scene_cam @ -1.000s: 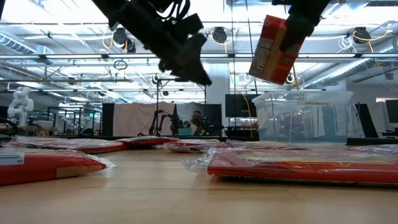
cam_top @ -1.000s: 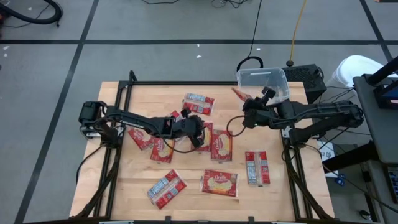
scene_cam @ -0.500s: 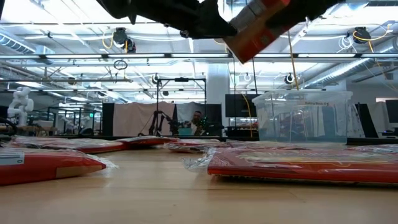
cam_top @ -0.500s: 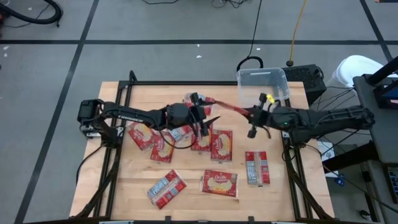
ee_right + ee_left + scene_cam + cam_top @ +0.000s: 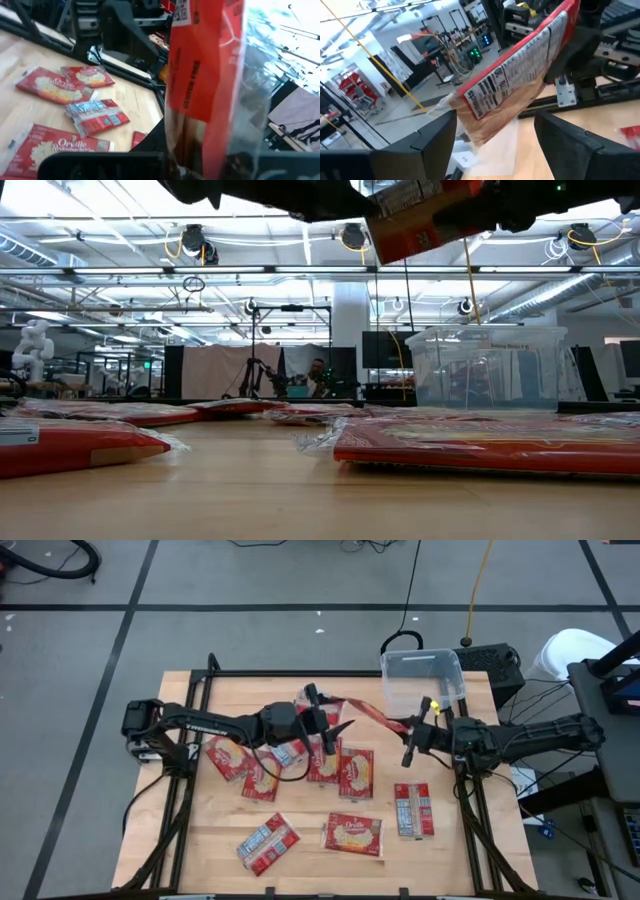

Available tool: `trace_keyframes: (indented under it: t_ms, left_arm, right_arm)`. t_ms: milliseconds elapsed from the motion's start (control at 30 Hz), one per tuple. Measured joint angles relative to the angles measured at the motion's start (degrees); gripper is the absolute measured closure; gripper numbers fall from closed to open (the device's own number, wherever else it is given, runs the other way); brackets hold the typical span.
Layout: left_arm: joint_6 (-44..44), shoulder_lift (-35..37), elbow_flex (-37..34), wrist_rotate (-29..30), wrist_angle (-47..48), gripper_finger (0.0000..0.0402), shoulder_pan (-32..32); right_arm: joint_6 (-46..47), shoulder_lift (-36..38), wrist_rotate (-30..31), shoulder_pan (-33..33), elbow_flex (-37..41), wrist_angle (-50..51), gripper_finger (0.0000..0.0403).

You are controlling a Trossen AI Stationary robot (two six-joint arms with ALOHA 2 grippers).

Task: Sort popcorn bags into baskets
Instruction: Put the popcorn bag into the transparent container

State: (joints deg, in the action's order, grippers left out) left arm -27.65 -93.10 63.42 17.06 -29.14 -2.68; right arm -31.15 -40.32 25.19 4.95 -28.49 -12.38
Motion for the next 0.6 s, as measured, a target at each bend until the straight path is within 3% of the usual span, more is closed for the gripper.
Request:
trace_keyframes:
  t_ms: [200, 433, 600]
  left_arm:
    - [-4.24, 3.22, 0.18, -3.02, 1.50, 0.0117, -0.05]
    - [-0.88, 4.44, 0.22, -17.31, 7.47, 0.0110, -1.56]
    - [0.56, 4.23, 0.15, -17.56, 10.64, 0.0138, -1.42]
  right_arm:
    - [-3.60, -0.16, -2.51, 0.02, 0.12, 1.01, 0.0383]
    - [-2.89, -0.47, -4.68, 0.02, 0.11, 0.36, 0.0383]
    - [-2.65, -0.47, -4.70, 0.04, 0.07, -0.09, 0.0383]
